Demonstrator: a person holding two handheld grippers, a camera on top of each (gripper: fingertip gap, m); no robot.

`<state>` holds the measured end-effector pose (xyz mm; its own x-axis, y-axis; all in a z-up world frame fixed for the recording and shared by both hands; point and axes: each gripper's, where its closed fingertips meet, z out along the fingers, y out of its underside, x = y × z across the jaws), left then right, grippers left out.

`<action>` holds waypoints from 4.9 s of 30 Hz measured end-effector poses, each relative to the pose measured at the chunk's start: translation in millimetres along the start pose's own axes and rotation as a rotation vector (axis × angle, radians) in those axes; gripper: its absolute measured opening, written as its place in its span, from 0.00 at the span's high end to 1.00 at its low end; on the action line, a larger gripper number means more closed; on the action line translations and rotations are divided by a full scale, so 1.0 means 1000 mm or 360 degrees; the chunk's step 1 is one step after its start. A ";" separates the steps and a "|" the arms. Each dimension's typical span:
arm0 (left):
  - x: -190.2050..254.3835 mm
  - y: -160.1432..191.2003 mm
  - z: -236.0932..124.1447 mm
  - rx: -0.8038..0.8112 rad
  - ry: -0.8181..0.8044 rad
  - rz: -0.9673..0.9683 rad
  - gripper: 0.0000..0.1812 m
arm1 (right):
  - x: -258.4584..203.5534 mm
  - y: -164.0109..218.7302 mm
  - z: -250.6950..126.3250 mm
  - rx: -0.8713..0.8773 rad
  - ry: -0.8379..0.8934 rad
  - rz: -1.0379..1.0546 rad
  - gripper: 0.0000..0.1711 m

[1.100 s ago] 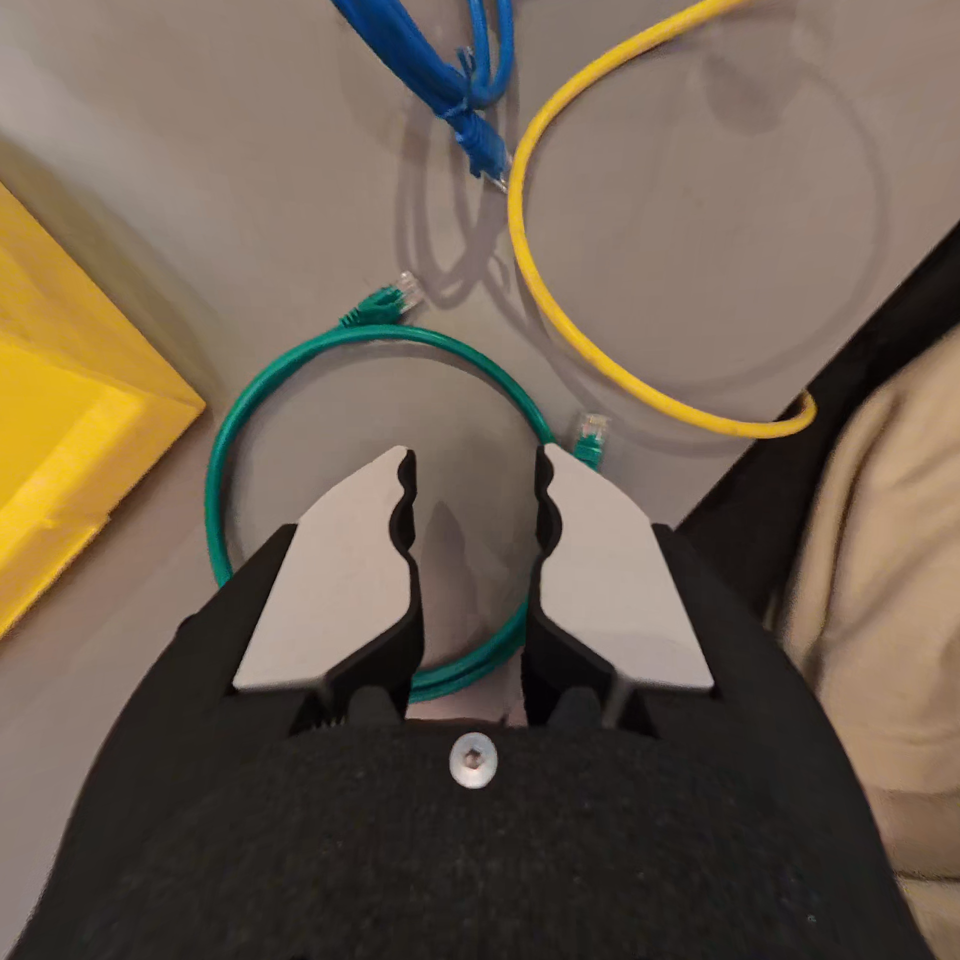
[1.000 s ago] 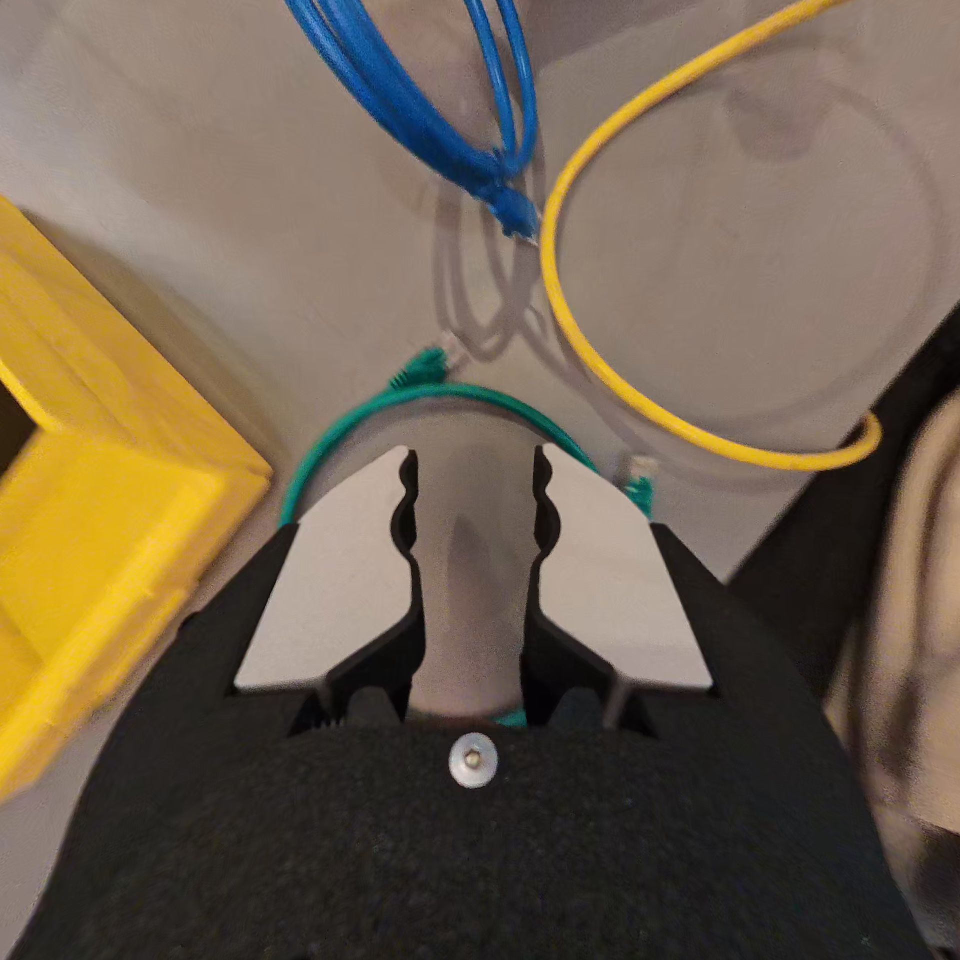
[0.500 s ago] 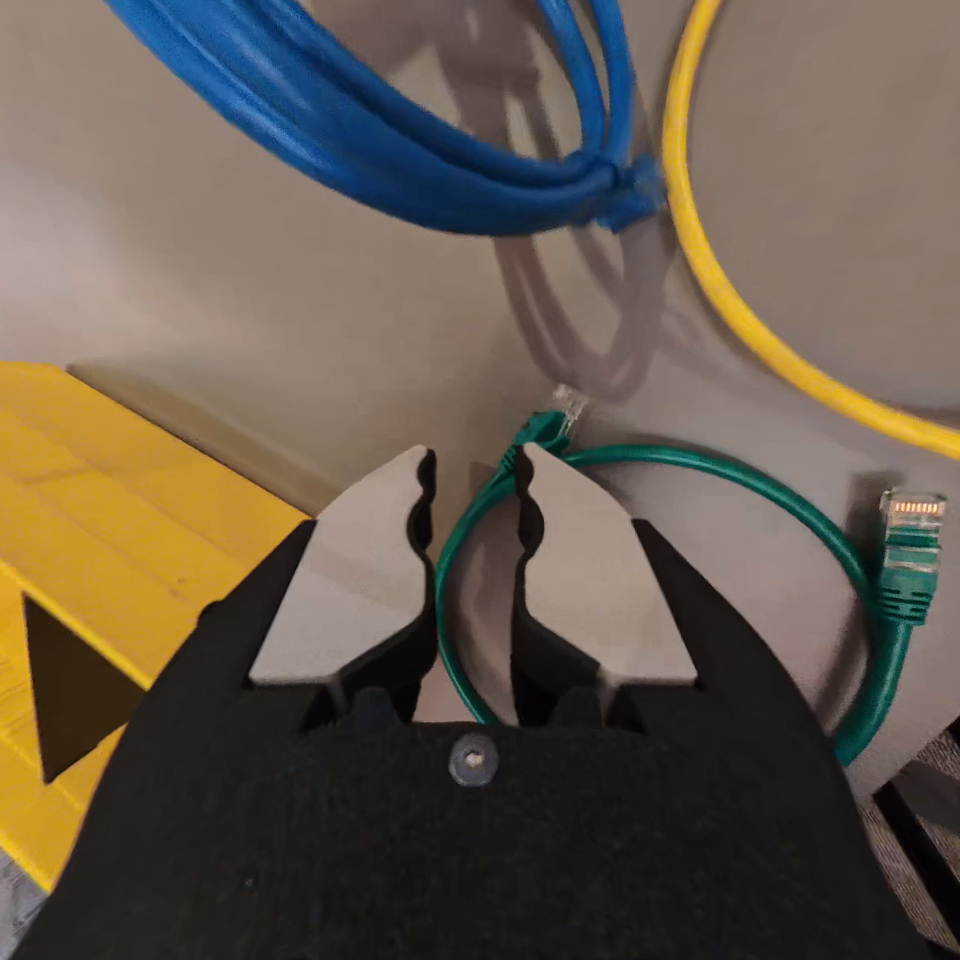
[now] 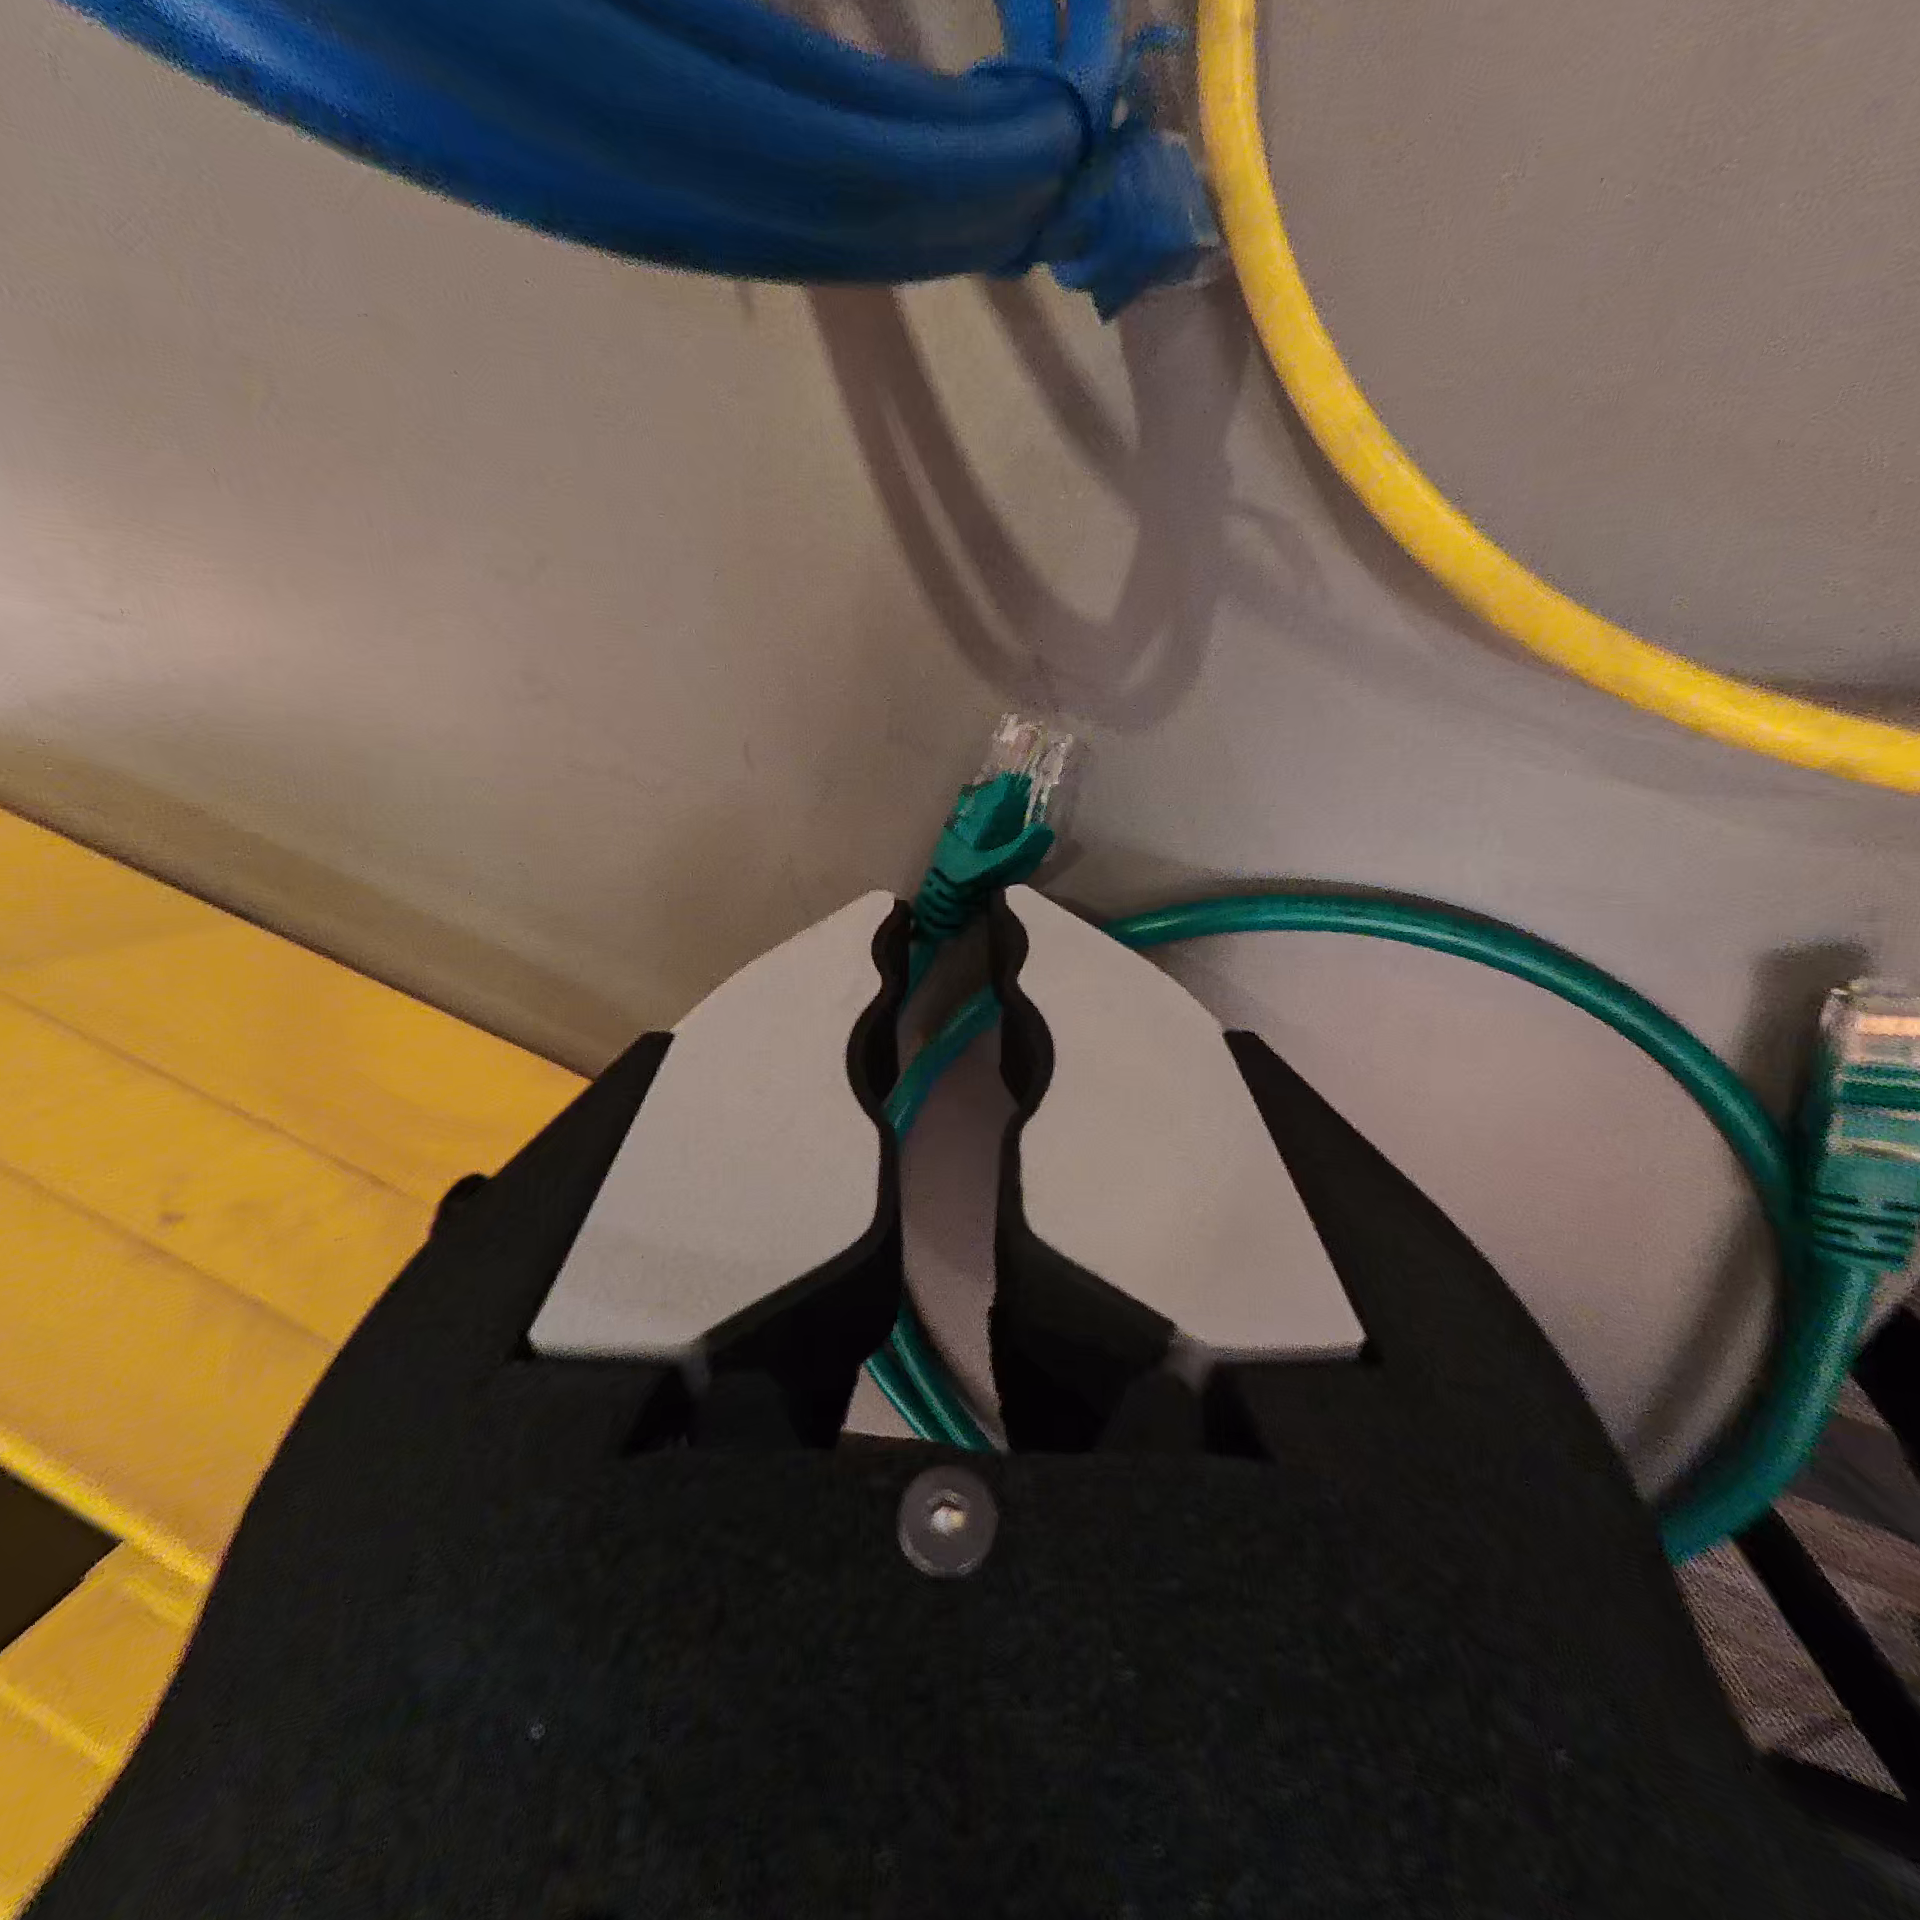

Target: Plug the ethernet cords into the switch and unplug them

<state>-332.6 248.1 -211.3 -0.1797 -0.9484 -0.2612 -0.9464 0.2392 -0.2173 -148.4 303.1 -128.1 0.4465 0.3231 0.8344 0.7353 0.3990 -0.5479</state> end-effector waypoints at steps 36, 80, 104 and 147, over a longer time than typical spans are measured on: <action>-0.034 -0.170 -0.067 -0.0050 0.1309 -0.1033 0.95 | 0.005 -0.012 -0.002 -0.0008 0.0232 -0.0382 0.83; 0.006 0.022 -0.043 0.0498 -0.0334 -0.0408 0.83 | 0.007 0.049 0.009 -0.0457 0.0145 -0.0403 0.82; 0.005 0.039 -0.018 0.0270 -0.0464 -0.0066 0.97 | 0.006 0.049 0.008 -0.0443 0.0140 -0.0393 0.83; -0.053 -0.156 -0.037 0.0149 0.0991 -0.0964 0.97 | 0.007 0.029 0.007 -0.0335 0.0231 -0.0581 0.83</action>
<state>-185.0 253.1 -129.0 0.2073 -0.8525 0.4799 -0.9054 -0.3530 -0.2360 -128.2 322.8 -138.7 0.1945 0.0636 0.9788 0.9390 0.2764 -0.2045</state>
